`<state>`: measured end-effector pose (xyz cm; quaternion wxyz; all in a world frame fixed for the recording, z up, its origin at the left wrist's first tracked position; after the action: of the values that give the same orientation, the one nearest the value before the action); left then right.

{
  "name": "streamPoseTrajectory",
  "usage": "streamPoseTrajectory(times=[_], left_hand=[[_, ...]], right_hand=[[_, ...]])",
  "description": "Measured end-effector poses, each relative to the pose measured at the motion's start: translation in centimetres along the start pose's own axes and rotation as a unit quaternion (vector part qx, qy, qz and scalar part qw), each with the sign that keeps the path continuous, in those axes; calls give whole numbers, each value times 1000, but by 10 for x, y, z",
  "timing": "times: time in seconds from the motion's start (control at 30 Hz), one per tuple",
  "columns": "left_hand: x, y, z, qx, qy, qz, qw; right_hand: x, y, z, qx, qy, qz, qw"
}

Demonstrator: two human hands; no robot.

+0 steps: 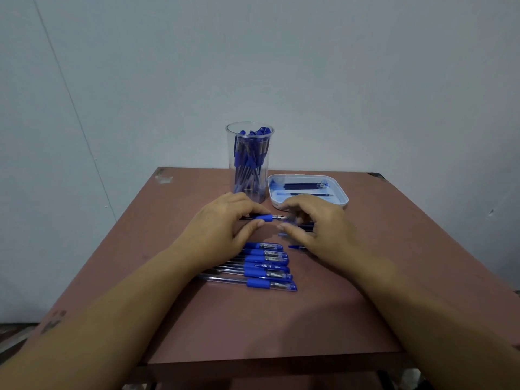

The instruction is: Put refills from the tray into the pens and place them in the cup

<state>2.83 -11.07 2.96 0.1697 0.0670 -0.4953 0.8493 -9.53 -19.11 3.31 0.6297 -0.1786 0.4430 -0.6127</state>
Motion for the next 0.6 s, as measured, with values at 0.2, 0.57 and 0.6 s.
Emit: streamPoseTrajectory(times=[0.2, 0.57, 0.6], left_hand=[[1, 0, -1, -3, 2, 3, 1000], [3, 0, 0, 3, 11, -5, 1000], [4, 1, 1, 0, 12, -4, 1000]], right_hand=[[3, 3, 0, -6, 4, 7, 1000], [2, 5, 1, -15, -4, 16, 1000], [1, 5, 2, -11, -11, 10, 1000]])
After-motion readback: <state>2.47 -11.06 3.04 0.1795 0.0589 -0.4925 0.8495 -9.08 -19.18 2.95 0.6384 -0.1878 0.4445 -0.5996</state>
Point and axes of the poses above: each hand's wrist, its own z-axis towards the middle knuckle, its own y-axis out of the palm, x = y × z, the point moved 9 cm from there along z, towards the middle knuckle, and after that the axes turned 6 degrees about -x, right-handed, at the moved point
